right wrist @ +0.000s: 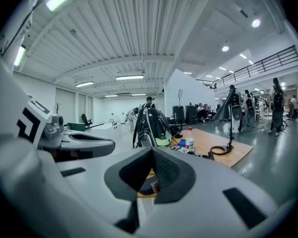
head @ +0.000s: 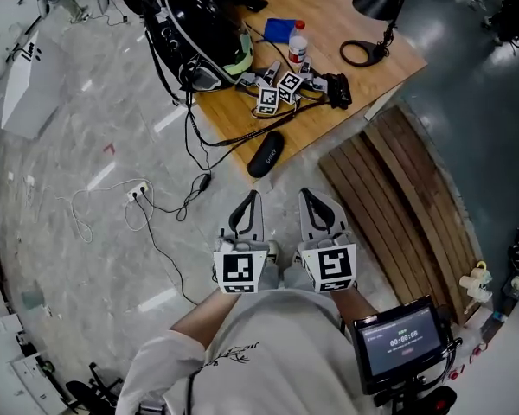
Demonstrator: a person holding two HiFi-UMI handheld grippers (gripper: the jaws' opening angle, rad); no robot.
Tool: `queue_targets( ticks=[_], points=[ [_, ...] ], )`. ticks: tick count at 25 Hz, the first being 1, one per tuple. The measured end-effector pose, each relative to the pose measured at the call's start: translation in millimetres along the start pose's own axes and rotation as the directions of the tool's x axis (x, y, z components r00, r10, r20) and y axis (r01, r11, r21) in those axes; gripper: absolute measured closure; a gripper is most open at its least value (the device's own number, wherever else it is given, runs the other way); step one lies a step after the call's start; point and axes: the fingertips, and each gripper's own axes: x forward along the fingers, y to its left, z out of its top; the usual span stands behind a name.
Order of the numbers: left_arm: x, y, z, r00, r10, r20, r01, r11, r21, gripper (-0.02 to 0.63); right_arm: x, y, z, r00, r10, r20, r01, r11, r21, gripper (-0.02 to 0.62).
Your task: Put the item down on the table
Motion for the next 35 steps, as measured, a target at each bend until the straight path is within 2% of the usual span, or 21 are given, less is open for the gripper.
queue_targets(
  ticks=[6,11,19,24,35],
  points=[
    [-42,-20,6,1.000,0.008,0.010,-0.007,0.993,-0.119,0.601,-33,18,7,1.000,-0.004,0.025,0.003,1.000,0.021,0.592],
    [-54,-25,14,1.000,0.011,0.007,-0.010,0.994,-0.111,0.601,-45,31,9,0.999,0.025,0.026,-0.025,1.000,0.007,0.592],
    [-51,-31,17,1.000,0.008,0.018,-0.006,0.996,-0.092,0.601,-55,15,15,0.998,-0.018,0.062,0.015,0.999,0.048,0.592],
    [-42,-32,15,1.000,0.003,0.017,-0.001,0.998,-0.071,0.601,-49,4,9,0.998,-0.046,0.053,0.043,0.998,0.048,0.592],
    [-33,-31,21,1.000,-0.004,0.017,0.005,0.998,-0.065,0.601,-43,5,7,0.999,-0.024,0.046,0.021,0.998,0.065,0.592]
  ],
)
